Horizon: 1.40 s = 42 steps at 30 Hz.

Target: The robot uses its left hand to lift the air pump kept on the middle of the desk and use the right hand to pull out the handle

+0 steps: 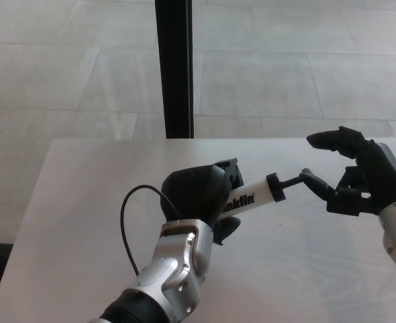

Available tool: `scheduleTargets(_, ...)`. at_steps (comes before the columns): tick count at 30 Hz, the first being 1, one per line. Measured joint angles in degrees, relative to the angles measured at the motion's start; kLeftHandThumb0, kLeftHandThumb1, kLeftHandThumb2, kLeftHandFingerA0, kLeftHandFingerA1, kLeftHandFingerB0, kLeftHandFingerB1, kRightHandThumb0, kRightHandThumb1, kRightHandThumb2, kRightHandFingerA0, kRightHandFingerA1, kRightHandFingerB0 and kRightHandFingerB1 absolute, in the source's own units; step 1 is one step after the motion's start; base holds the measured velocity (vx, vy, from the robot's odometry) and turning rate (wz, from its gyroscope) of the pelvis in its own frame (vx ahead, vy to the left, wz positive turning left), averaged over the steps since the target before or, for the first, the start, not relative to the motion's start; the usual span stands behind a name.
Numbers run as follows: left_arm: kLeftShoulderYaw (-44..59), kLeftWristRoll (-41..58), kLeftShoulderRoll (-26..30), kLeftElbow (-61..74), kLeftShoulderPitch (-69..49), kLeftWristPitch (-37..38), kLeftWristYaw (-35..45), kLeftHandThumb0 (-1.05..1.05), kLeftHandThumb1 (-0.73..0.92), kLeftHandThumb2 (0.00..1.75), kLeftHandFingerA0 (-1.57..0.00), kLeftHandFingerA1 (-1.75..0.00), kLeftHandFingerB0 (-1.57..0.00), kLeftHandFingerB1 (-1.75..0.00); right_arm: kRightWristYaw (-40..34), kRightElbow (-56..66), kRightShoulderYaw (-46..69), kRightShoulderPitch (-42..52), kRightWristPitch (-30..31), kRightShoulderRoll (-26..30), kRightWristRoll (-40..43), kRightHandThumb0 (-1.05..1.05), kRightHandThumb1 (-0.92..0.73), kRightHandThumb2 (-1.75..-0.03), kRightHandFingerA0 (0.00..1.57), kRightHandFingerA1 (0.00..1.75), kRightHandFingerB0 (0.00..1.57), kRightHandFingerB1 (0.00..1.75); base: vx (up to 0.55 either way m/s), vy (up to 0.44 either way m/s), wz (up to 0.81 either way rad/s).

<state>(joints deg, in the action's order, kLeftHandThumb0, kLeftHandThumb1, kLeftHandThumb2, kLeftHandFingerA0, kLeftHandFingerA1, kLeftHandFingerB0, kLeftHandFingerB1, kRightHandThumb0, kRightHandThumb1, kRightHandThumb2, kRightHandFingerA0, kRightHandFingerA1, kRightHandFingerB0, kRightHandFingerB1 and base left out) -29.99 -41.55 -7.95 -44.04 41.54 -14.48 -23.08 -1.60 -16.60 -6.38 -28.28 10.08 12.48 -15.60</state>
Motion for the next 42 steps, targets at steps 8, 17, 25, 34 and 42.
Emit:
scheduleTargets(8, 0.08, 0.11, -0.07, -0.08, 0.04, -0.01, -0.07, -0.24, 0.59, 1.10, -0.93, -1.75, -0.76, -1.55, -0.53, -2.13, -0.07, -0.04, -2.67, 0.33, -0.48, -0.23, -0.60, -0.62, 1.02, 1.37, 0.53, 0.47, 0.00, 0.000, 0.00)
scheduleTargets(17, 0.31, 0.16, -0.15, -0.14, 1.01, -0.25, -0.06, -0.20, 0.66, 0.84, -1.06, -1.71, -0.71, -1.34, -1.39, -6.09, -0.81, -0.07, -7.48, 0.36, -1.32, -0.23, -0.59, -0.62, 1.00, 1.44, 0.52, 0.44, 0.00, 0.000, 0.00)
scheduleTargets(25, 1.06, 0.32, -0.77, -0.26, 1.68, -0.31, 0.54, -0.19, 0.64, 0.91, -0.97, -1.70, -0.73, -1.37, -3.03, -7.93, -2.72, -0.06, -10.92, 1.00, -3.53, -0.25, -0.60, -0.61, 0.99, 1.42, 0.46, 0.43, 0.00, 0.000, 0.00)
scheduleTargets(34, 1.89, 0.84, -1.23, -1.54, 1.67, -0.32, 0.86, -0.22, 0.60, 0.95, -1.04, -1.73, -0.72, -1.40, -6.11, -9.03, -3.38, -0.06, -13.89, 1.27, -5.53, -0.24, -0.60, -0.63, 0.98, 1.47, 0.45, 0.46, 0.00, 0.000, 0.00)
scheduleTargets(42, 2.07, 1.28, -0.77, -1.30, 1.67, -0.28, 0.88, -0.26, 0.72, 0.90, -0.89, -1.75, -0.73, -1.46, -6.35, -10.01, -3.14, -0.06, -14.14, 1.28, -5.90, -0.22, -0.61, -0.68, 0.98, 1.61, 0.67, 0.63, 0.00, 0.000, 0.00)
